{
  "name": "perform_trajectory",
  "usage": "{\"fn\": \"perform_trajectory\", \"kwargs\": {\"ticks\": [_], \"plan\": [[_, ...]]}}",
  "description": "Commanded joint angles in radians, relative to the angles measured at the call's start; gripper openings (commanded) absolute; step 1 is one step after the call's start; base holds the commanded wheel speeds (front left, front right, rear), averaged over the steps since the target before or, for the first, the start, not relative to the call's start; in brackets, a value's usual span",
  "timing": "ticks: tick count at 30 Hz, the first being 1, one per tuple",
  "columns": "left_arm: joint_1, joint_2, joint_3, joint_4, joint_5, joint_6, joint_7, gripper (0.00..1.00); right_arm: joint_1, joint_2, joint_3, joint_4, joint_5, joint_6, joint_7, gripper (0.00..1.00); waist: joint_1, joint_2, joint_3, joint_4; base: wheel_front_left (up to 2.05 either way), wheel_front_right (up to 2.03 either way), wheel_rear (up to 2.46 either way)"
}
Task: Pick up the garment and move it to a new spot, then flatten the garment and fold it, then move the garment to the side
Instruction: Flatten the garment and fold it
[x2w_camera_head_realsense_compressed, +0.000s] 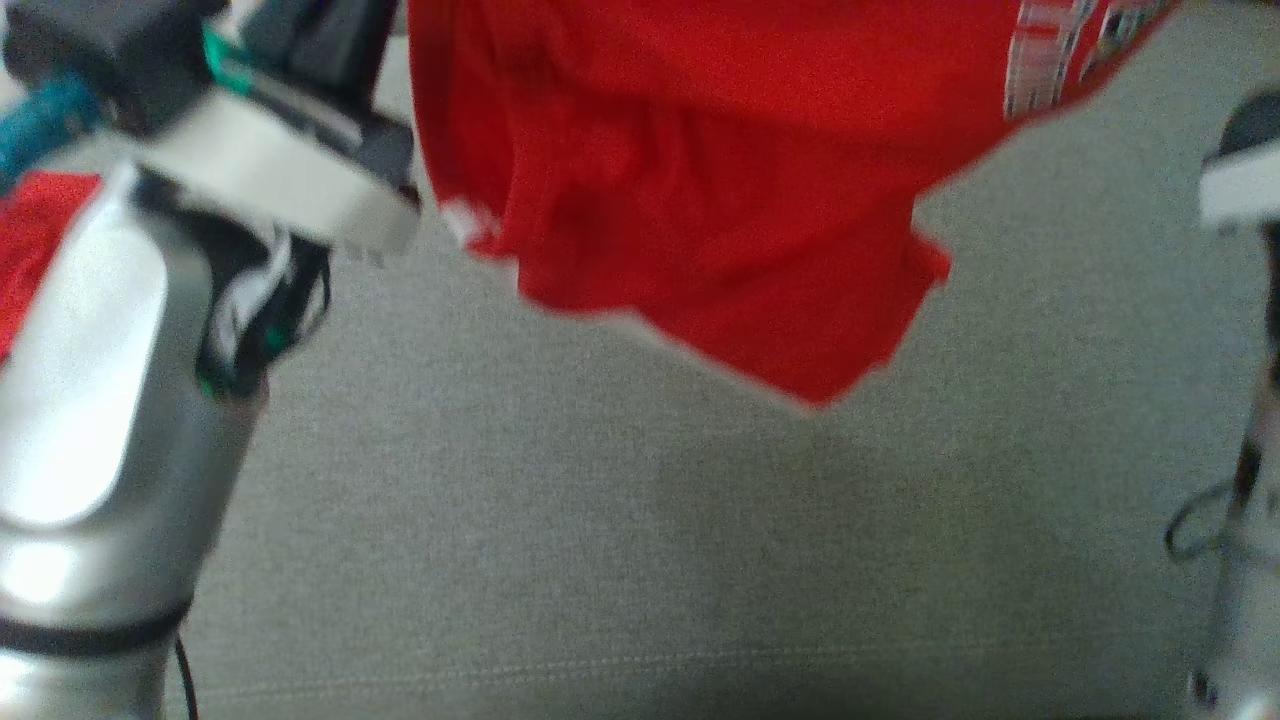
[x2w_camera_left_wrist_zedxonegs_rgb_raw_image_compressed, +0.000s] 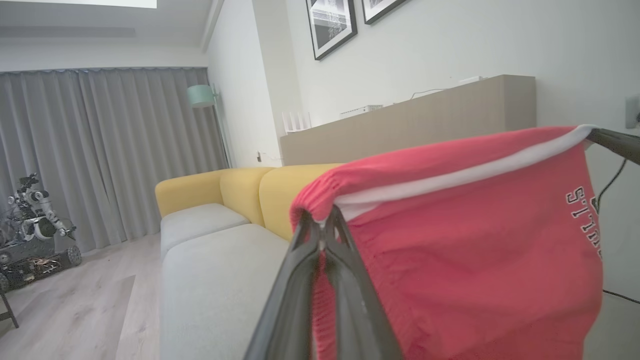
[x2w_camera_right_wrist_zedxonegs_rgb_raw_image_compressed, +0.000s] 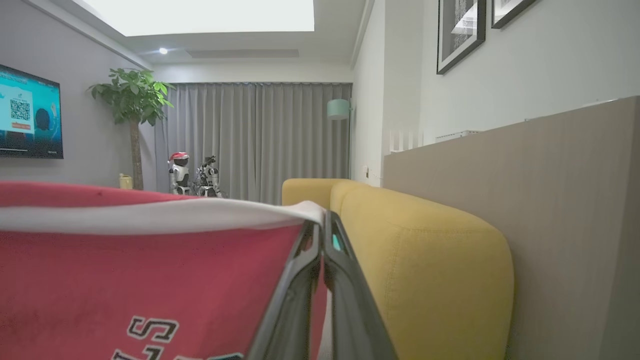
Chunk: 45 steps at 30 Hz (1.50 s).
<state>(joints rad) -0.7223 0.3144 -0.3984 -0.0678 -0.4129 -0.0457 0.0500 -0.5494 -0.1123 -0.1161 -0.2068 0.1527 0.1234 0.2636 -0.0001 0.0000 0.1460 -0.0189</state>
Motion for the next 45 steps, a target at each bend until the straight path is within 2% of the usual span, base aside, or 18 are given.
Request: {"fn": "perform_trajectory", "kwargs": {"ticks": [1, 4, 9, 15, 17, 18, 22, 25, 30, 34, 38, 44, 45], "plan": [[-0.074, 0.030, 0.047, -0.020, 0.006, 0.001, -0.006, 0.00, -0.067, -0.010, 0.015, -0.025, 0.007, 0.007, -0.004, 0.00, 0.0001, 0.0000, 0.028, -0.003, 0.00, 0.00, 0.00], [-0.174, 0.007, 0.034, 0.076, 0.014, -0.020, -0.030, 0.00, -0.193, -0.018, 0.022, 0.089, 0.021, 0.007, -0.024, 0.00, 0.0001, 0.0000, 0.078, -0.005, 0.00, 0.00, 0.00], [-0.385, -0.037, 0.014, 0.297, 0.040, -0.051, -0.137, 0.00, -0.433, 0.002, 0.029, 0.308, 0.048, 0.007, -0.094, 0.00, 0.0001, 0.0000, 0.171, -0.013, 0.00, 0.00, 0.00], [-0.587, -0.101, 0.004, 0.622, 0.045, -0.069, -0.272, 0.00, -0.676, 0.046, 0.043, 0.622, 0.047, 0.007, -0.246, 0.00, 0.0001, 0.0000, 0.253, -0.032, 0.00, 0.00, 0.00], [-0.621, -0.124, 0.010, 0.732, 0.030, -0.071, -0.286, 0.00, -0.724, 0.054, 0.061, 0.740, 0.044, 0.007, -0.270, 0.00, 0.0001, 0.0000, 0.271, -0.037, 0.00, 0.00, 0.00], [-0.633, -0.145, 0.016, 0.843, 0.017, -0.072, -0.294, 0.00, -0.754, 0.059, 0.080, 0.855, 0.045, 0.007, -0.293, 0.00, 0.0001, 0.0000, 0.280, -0.040, 0.00, 0.00, 0.00], [-0.634, -0.183, 0.023, 1.022, -0.009, -0.074, -0.301, 0.00, -0.776, 0.061, 0.166, 1.044, 0.073, 0.007, -0.314, 0.00, 0.0001, 0.0000, 0.309, -0.043, 0.00, 0.00, 0.00], [-0.610, -0.212, 0.028, 1.133, -0.036, -0.075, -0.301, 0.00, -0.756, 0.062, 0.255, 1.140, 0.126, 0.007, -0.319, 0.00, 0.0001, 0.0000, 0.331, -0.041, 0.00, 0.00, 0.00], [-0.524, -0.247, 0.026, 1.249, -0.072, -0.076, -0.301, 0.00, -0.664, 0.062, 0.375, 1.203, 0.207, 0.007, -0.362, 0.00, 0.0001, 0.0000, 0.348, -0.037, 0.00, 0.00, 0.00], [-0.410, -0.259, 0.031, 1.252, -0.100, -0.076, -0.310, 0.00, -0.539, 0.062, 0.416, 1.212, 0.247, 0.007, -0.415, 0.00, 0.0001, 0.0000, 0.333, -0.030, 0.00, 0.00, 0.00], [-0.260, -0.263, 0.029, 1.137, -0.097, -0.078, -0.311, 0.00, -0.387, 0.062, 0.431, 1.175, 0.274, 0.007, -0.458, 0.00, 0.0001, 0.0000, 0.297, -0.025, 0.00, 0.00, 0.00], [-0.023, -0.264, 0.032, 0.937, -0.066, -0.071, -0.311, 0.00, -0.111, 0.057, 0.409, 1.022, 0.298, 0.007, -0.481, 0.00, 0.0001, 0.0000, 0.222, -0.017, 0.00, 0.00, 0.00], [-0.023, -0.264, 0.032, 0.937, -0.066, -0.071, -0.311, 0.00, -0.111, 0.057, 0.409, 1.022, 0.298, 0.007, -0.481, 0.00, 0.0001, 0.0000, 0.222, -0.017, 0.00, 0.00, 0.00]]}}
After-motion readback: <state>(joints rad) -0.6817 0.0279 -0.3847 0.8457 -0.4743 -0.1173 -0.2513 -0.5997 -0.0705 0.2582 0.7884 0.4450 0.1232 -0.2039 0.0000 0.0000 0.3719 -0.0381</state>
